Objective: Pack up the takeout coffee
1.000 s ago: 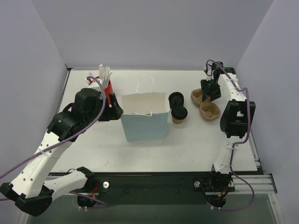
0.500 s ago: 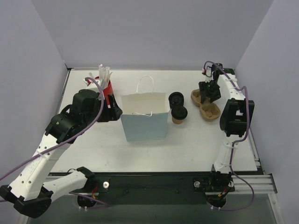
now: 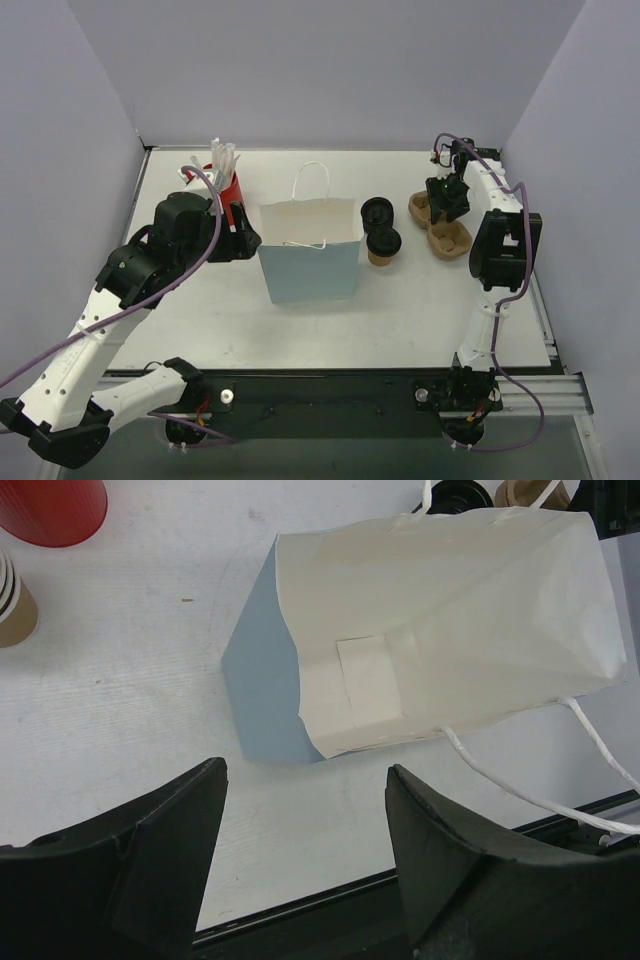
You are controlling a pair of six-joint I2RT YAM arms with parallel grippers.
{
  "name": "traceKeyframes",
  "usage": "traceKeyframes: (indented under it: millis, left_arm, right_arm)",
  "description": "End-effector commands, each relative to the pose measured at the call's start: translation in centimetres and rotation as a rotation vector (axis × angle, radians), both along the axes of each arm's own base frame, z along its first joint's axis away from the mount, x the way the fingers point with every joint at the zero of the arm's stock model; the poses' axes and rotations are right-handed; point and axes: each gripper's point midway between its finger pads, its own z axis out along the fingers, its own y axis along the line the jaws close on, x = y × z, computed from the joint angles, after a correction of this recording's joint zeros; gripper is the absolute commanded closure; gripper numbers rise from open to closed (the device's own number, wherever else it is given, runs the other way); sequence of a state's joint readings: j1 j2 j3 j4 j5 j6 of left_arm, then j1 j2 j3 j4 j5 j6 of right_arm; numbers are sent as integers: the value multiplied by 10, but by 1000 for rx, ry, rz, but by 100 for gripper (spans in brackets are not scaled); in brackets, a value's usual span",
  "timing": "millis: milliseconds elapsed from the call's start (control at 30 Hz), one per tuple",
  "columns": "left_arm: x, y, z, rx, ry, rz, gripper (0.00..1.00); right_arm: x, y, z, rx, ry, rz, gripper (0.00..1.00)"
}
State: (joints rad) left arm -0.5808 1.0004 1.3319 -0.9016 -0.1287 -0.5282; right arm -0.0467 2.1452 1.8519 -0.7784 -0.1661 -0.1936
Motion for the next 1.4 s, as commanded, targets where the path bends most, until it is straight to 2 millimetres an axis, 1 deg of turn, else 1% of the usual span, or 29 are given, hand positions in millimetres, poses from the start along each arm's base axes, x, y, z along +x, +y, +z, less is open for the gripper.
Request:
traceKeyframes:
  millis: [0,67,100,133,200,233,300,367,400,500,533,600,633,667,700,767,833,867,900,933,967,1000,1033,1067,1100,1167,1200,1300,1367]
  left_arm:
    - [-1,4,7,4,-31,1,25]
    - [-1,4,7,4,-31,1,26]
    - [-1,4,7,6,-30,3,26]
    - [0,4,8,6,-34,3,26]
    - [1,3,7,6,-34,3,26]
    - [2,2,7,1,-39,1,25]
    - [3,1,5,0,-37,0,25]
    - [5,-1,6,-8,-42,1,26]
    - [6,-2,8,-14,-47,0,25]
    - [6,-4,8,-16,-44,-9,25]
    - [6,-4,9,-14,-45,-11,25]
    - [5,-3,8,-2,-39,-12,26]
    - [5,-2,8,0,-38,-12,26]
    - [4,-2,9,1,-42,-11,25]
    - [5,-2,9,1,-42,-11,25]
    - [4,-1,8,2,-39,-11,25]
    - [4,-2,8,0,-41,-12,25]
    - [5,-3,7,-1,-39,-13,25]
    - [6,-3,7,-5,-42,-12,26]
    - [6,-4,7,-5,-42,-13,25]
    - [6,-4,8,-8,-44,-13,26]
    - [6,-4,6,-5,-42,-13,25]
    - [6,-4,6,-8,-43,-11,25]
    - [6,-3,5,-6,-40,-11,25]
    - [6,-3,5,-8,-41,-10,26]
    - [6,-3,4,-8,-41,-10,26]
    - [5,-3,5,-6,-41,-9,26]
    - [5,-2,5,-1,-41,-8,25]
    - [5,-1,5,1,-44,-10,26]
  right_arm:
    - [-3,-2,4,7,18,10,63]
    - [1,-3,9,2,1,5,67]
    - [2,-4,19,-4,-17,-14,68]
    - [4,-9,29,-33,-37,-36,69]
    - [10,-11,64,-42,-108,-69,70]
    - [11,-11,75,-35,-130,-105,70]
    - [9,-13,85,-41,-150,-133,70]
    - [5,-19,74,-65,-122,-183,70]
    - [0,-19,59,-66,-79,-191,71]
    - [-7,-17,34,-60,-8,-210,70]
    - [-9,-18,30,-64,6,-220,71]
    - [-8,-17,33,-52,8,-255,71]
    - [-1,-18,44,-44,-21,-273,71]
    - [-3,-18,51,-35,-20,-295,71]
    - [-1,-18,57,15,-28,-352,71]
    - [0,-16,67,67,-43,-389,70]
    - [-2,-20,65,57,-38,-411,70]
    - [-4,-20,58,47,-19,-403,70]
    - [-6,-22,55,25,-11,-389,71]
    - [-6,-21,53,4,-13,-373,71]
    - [-12,-23,47,-30,3,-361,71]
    - [-14,-25,44,-57,-2,-347,71]
    - [-8,-27,43,-82,-30,-327,71]
    - [-12,-27,37,-83,-20,-327,71]
    - [-10,-26,37,-70,-20,-331,69]
    - [-10,-20,43,-39,-8,-339,68]
    - [-5,-18,54,-22,-37,-343,66]
    - [1,-15,75,28,-87,-388,66]
    - [-1,-18,74,23,-82,-401,66]
